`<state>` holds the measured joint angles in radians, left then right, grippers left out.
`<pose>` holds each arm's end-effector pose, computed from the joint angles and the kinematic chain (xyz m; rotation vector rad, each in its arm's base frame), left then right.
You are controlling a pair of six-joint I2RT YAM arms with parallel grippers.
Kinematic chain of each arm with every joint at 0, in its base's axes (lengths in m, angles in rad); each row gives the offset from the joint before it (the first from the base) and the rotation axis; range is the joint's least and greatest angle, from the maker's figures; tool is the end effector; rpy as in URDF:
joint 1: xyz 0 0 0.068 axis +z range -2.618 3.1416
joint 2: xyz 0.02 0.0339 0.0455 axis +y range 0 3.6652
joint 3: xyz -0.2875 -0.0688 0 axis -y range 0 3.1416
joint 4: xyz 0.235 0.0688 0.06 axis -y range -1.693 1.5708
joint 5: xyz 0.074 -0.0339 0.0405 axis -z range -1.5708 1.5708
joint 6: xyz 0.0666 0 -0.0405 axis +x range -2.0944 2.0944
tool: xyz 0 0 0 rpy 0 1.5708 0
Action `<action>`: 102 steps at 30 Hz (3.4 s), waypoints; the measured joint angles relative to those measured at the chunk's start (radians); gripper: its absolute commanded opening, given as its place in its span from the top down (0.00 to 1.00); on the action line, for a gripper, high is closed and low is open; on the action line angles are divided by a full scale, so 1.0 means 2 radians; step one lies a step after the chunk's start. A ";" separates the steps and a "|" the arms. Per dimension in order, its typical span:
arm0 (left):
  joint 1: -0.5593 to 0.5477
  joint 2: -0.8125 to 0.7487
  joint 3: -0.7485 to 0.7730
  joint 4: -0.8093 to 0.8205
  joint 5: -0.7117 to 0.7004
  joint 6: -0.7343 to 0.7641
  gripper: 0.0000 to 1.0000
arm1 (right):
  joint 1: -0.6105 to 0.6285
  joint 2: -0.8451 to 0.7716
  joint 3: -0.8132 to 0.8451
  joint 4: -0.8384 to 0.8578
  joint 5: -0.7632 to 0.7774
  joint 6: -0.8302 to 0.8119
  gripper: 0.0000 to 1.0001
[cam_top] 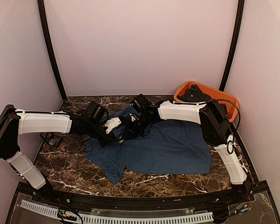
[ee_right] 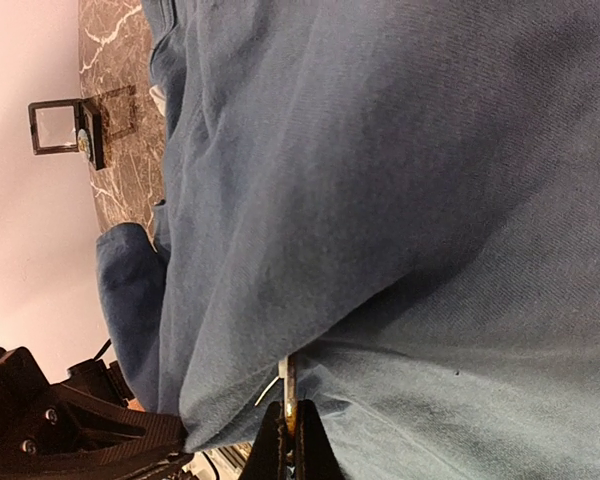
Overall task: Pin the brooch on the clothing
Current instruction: Cross the brooch on the flattened clothing.
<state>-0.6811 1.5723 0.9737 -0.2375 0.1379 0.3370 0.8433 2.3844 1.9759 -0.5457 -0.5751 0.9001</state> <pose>0.2601 -0.2226 0.2143 1.2361 2.0827 -0.3242 0.3344 0.4300 0.1667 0.1864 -2.8417 -1.2307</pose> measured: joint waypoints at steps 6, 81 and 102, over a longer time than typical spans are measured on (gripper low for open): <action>-0.004 0.000 0.000 0.000 -0.001 0.000 0.99 | 0.001 0.000 0.003 -0.002 -0.001 -0.001 1.00; -0.020 -0.009 0.000 -0.005 -0.028 0.021 0.99 | 0.029 -0.019 0.020 -0.058 0.028 -0.057 1.00; -0.021 -0.003 0.000 -0.009 -0.038 0.020 0.99 | 0.030 -0.025 -0.005 -0.040 0.009 -0.068 1.00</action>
<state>-0.7231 1.5665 0.9737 -0.2546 0.0620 0.3775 0.9035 2.3341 1.9652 -0.6258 -0.5571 0.7631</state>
